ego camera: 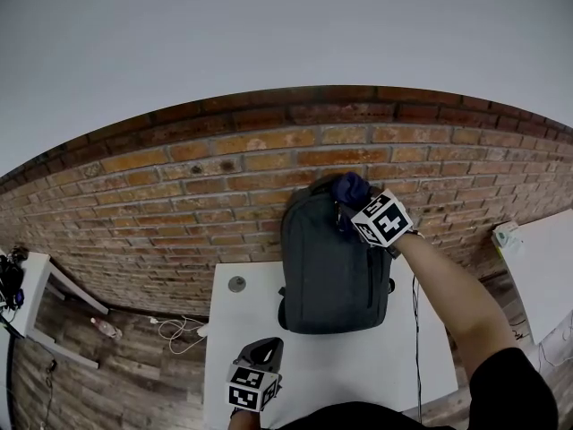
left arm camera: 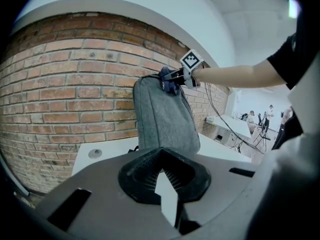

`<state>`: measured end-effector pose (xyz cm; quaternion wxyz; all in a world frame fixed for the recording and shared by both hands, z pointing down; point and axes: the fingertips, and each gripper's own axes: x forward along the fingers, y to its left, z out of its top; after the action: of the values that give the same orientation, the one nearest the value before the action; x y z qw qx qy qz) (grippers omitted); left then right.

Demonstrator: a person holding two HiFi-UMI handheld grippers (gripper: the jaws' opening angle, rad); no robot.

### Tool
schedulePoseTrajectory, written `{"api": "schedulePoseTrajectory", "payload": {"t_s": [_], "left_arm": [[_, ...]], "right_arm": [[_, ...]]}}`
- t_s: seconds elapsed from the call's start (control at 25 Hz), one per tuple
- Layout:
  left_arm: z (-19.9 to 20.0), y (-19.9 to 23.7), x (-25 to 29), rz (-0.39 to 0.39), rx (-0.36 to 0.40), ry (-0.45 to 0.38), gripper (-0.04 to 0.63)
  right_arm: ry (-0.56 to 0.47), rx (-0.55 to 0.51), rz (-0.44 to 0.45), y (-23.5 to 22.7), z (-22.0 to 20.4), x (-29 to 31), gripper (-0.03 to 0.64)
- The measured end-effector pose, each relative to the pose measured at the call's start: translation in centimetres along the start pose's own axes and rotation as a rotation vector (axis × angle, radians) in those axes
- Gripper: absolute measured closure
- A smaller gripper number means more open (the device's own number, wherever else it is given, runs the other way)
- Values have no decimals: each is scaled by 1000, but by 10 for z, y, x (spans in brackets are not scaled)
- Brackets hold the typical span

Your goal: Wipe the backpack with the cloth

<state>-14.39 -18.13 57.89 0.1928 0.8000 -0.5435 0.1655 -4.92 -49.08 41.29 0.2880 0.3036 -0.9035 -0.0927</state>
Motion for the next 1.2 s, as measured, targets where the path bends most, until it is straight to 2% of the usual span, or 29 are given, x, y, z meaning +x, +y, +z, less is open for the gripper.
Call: {"api": "schedulePoseTrajectory", "payload": {"t_s": [0.32,0.56,0.68,0.8,1.04,1.2], "left_arm": [[-4,2,-3,12,-10,1,614],[2,-6,0,-3,10,-5,614],[0,-7,0,-6,16,-3,614],[1,-9,-1,-11,16,-2,614],[-1,-10,-1,-10,20,3,614],[0,-12,1,-16,25,1,614]], "right_arm": [[7,123,76,15,-20,4,569],[54,144,122,34,-40,3,569],[129,108,165,55,-59,5,569],[166,76,165,67,-71,5,569],[165,176,219,80,-82,-2,569],[157,205,258,98,-94,-9,569]]}}
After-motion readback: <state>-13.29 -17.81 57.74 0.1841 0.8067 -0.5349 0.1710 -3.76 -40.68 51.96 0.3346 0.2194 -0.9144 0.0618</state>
